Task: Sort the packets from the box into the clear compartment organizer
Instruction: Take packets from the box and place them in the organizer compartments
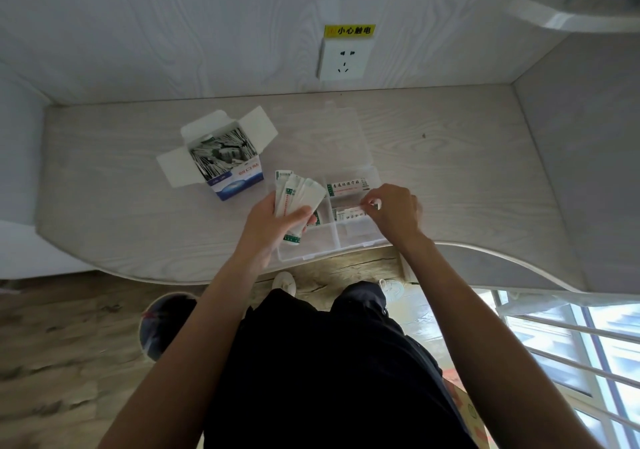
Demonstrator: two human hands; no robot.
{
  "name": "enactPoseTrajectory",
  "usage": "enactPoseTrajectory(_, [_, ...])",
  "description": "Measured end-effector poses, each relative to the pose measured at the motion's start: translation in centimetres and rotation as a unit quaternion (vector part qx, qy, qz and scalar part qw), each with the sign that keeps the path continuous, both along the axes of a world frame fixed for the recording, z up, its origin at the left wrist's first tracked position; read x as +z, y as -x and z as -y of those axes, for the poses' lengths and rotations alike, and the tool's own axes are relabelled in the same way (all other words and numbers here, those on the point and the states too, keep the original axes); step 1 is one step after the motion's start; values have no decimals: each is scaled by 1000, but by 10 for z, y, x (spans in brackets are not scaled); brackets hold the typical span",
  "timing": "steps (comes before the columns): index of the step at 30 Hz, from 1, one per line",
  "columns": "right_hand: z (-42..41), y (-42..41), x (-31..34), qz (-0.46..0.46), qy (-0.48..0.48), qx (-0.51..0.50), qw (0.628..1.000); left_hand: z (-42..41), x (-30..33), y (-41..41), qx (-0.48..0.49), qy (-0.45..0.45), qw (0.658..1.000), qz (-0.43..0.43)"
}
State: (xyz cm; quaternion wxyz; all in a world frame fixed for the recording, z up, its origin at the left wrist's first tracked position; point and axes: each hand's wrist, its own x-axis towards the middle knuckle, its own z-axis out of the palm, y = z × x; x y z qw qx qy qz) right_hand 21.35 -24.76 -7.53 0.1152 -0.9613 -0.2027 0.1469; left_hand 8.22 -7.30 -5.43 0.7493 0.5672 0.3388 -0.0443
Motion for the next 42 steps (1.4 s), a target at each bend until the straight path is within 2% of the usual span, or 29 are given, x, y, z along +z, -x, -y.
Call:
enactPoseTrajectory(4, [-6,4,8,39,64,36,997,2,-1,-2,-6,-33,999,-14])
enactPoseTrajectory(6, [-9,10,17,57,0,36,998,4,0,-3,-25,-70,997,-19])
enactPoseTrajectory(7, [-12,14,22,25,-83,16,996,5,1,-4,-34,-84,996,-19])
enactPoseTrajectory(9, [-21,22,32,-136,-253,-36,957,7,4,-5,-47,-93,994,-14])
enactPoseTrajectory(11, [-27,28,35,-272,-302,-47,913,9,6,-6,-65,-91,994,-3])
enactPoseTrajectory(13, [-30,31,34,-318,-334,-67,885,11,8,-6,-89,-97,991,6])
enactPoseTrajectory(16, [-32,30,34,-331,-392,-121,850,11,10,-7,-99,-72,992,16])
enactPoseTrajectory(19, [-31,29,34,-310,-404,-138,850,10,10,-8,-78,-12,997,14])
enactPoseTrajectory(26, [-25,25,31,-272,-432,-161,845,7,8,-6,-66,-23,997,25])
enactPoseTrajectory(28, [-24,24,31,-283,-448,-184,828,6,8,-6,-62,-15,998,26])
enactPoseTrajectory(31, [-17,16,36,-325,-502,-215,772,0,6,-4,-43,-5,998,39])
enactPoseTrajectory(33, [-8,10,40,-338,-518,-209,758,-5,4,-3,-29,-16,998,45])
enactPoseTrajectory(35, [3,4,42,-312,-496,-194,786,-10,1,-2,-15,-29,999,43])
enactPoseTrajectory(39, [22,-13,29,-179,-318,-112,924,-14,-4,-1,1,-36,999,38])
enactPoseTrajectory(42, [27,-20,21,-140,-257,-55,955,-13,-5,-3,2,-33,999,34])
